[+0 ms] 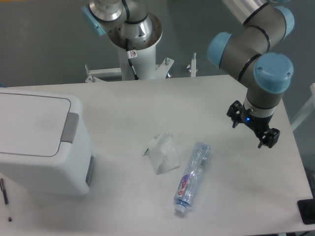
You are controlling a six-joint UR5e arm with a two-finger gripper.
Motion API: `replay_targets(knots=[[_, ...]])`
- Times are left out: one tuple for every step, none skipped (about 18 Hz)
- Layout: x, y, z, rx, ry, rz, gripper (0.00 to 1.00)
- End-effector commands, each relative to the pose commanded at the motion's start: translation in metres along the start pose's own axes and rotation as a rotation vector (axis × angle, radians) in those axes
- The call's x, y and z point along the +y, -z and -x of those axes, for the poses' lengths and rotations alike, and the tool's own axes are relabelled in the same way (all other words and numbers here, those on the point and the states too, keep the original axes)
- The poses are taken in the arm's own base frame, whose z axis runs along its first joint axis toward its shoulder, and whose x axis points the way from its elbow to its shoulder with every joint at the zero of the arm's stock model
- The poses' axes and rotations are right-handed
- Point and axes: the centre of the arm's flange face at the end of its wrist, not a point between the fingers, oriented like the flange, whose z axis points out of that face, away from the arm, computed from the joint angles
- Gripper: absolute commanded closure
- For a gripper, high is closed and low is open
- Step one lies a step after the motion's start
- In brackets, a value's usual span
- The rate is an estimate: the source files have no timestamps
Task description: Open the trash can
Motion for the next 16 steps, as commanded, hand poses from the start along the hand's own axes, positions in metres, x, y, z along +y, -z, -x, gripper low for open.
replay_targets(knots=[[0.0, 0.001, 0.0, -0.002, 0.0, 0.0, 0.0], [0.001, 0.0, 0.0, 0.0, 0.001, 0.0, 0.0], [0.001, 0.001, 0.0, -0.001, 0.002, 0.0, 0.0], [0.0, 0.001, 0.0, -0.002, 0.0, 0.0, 0.0], [0.001, 0.001, 0.0, -0.001, 0.002, -0.001, 0.0], [0.001, 0.001, 0.0, -0.001, 0.002, -0.001, 0.0], [0.001, 0.002, 0.0, -0.003, 0.003, -0.01, 0.0], [0.0, 0.001, 0.0, -0.001, 0.003, -0.017, 0.0], [0.001, 0.001, 0.0, -0.001, 0.003, -0.024, 0.0], [0.001, -0.001, 0.0, 0.002, 0.005, -0.03, 0.0], [0.001, -0.002, 0.0, 0.004, 0.004, -0.032, 0.0], [0.001, -0.003, -0.001, 0.007, 0.006, -0.033, 0.0], [0.0, -0.007, -0.003, 0.015, 0.006, -0.033, 0.0], [0.0, -0.008, -0.004, 0.018, 0.009, -0.033, 0.0], [-0.001, -0.01, -0.006, 0.022, 0.018, -0.033, 0.0], [-0.003, -0.009, -0.006, 0.021, 0.039, -0.034, 0.0]])
